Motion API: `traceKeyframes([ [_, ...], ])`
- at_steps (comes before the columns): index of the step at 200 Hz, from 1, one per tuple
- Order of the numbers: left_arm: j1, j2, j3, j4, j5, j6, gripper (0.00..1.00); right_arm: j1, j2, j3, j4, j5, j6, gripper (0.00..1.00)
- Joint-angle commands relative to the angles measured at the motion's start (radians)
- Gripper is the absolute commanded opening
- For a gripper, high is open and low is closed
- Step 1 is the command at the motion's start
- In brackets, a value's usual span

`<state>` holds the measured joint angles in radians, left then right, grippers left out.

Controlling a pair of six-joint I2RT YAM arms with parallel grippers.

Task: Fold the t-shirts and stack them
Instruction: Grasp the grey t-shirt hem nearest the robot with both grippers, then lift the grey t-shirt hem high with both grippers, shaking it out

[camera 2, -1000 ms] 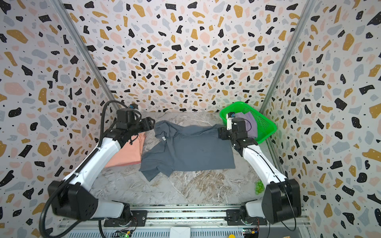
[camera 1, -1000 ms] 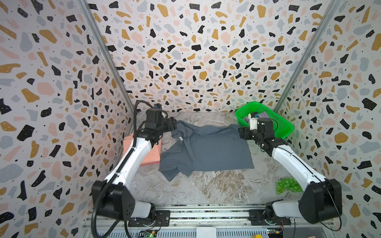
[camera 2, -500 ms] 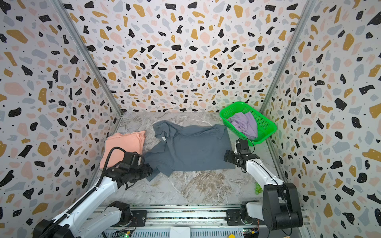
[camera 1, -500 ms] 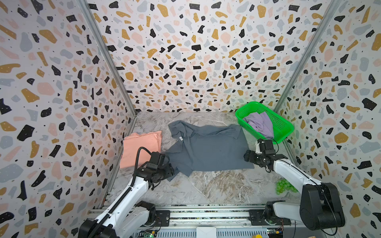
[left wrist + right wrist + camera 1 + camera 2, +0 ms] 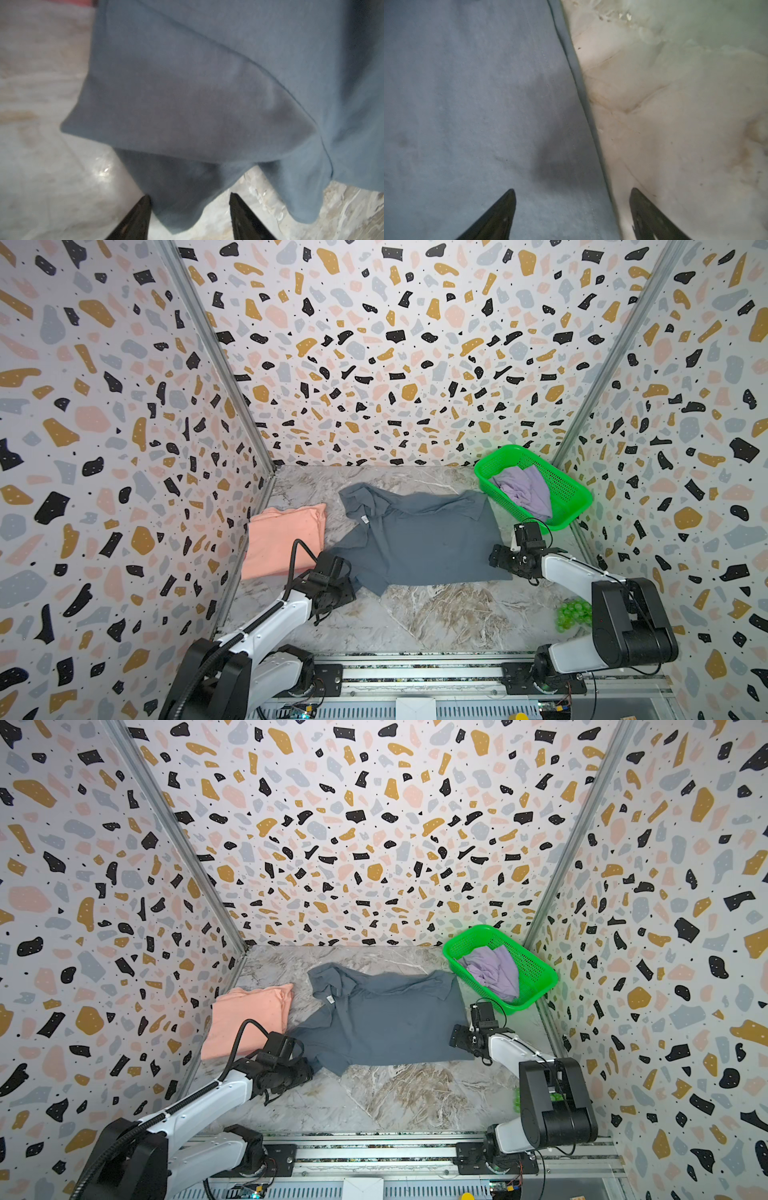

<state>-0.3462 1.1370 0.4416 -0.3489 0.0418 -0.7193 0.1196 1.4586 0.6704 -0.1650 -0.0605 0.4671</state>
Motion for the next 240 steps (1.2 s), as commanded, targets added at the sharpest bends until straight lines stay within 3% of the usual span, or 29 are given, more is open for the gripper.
traceKeyframes([
  [1, -0.028, 0.074, -0.043, 0.043, -0.005, -0.005, 0.45, 0.010, 0.034, 0.017, 0.027, -0.009, 0.006, 0.84],
  [18, -0.029, 0.089, -0.042, 0.073, -0.013, -0.025, 0.24, 0.021, 0.060, 0.034, -0.004, -0.027, 0.008, 0.79],
  [56, -0.028, 0.036, -0.018, 0.048, -0.048, -0.040, 0.00, 0.095, -0.060, -0.007, -0.117, 0.050, 0.051, 0.81],
  [109, -0.028, -0.043, 0.028, -0.052, -0.066, -0.019, 0.00, 0.018, -0.253, -0.090, -0.206, 0.089, 0.088, 0.84],
  [156, -0.028, -0.050, 0.085, -0.091, -0.071, 0.009, 0.00, 0.017, -0.161, -0.098, -0.170, 0.035, 0.082, 0.82],
  [193, -0.028, -0.050, 0.115, -0.088, -0.068, 0.004, 0.00, 0.107, -0.109, -0.096, -0.157, 0.052, 0.132, 0.78],
  [205, -0.028, -0.054, 0.126, -0.089, -0.066, 0.002, 0.00, 0.123, -0.078, -0.097, -0.146, 0.059, 0.136, 0.73],
  [213, -0.029, -0.061, 0.129, -0.086, -0.066, 0.001, 0.00, 0.127, -0.053, -0.095, -0.132, 0.052, 0.132, 0.64],
  [240, -0.028, -0.100, 0.153, -0.101, -0.072, -0.007, 0.00, 0.140, 0.000, -0.057, -0.131, 0.032, 0.114, 0.01],
])
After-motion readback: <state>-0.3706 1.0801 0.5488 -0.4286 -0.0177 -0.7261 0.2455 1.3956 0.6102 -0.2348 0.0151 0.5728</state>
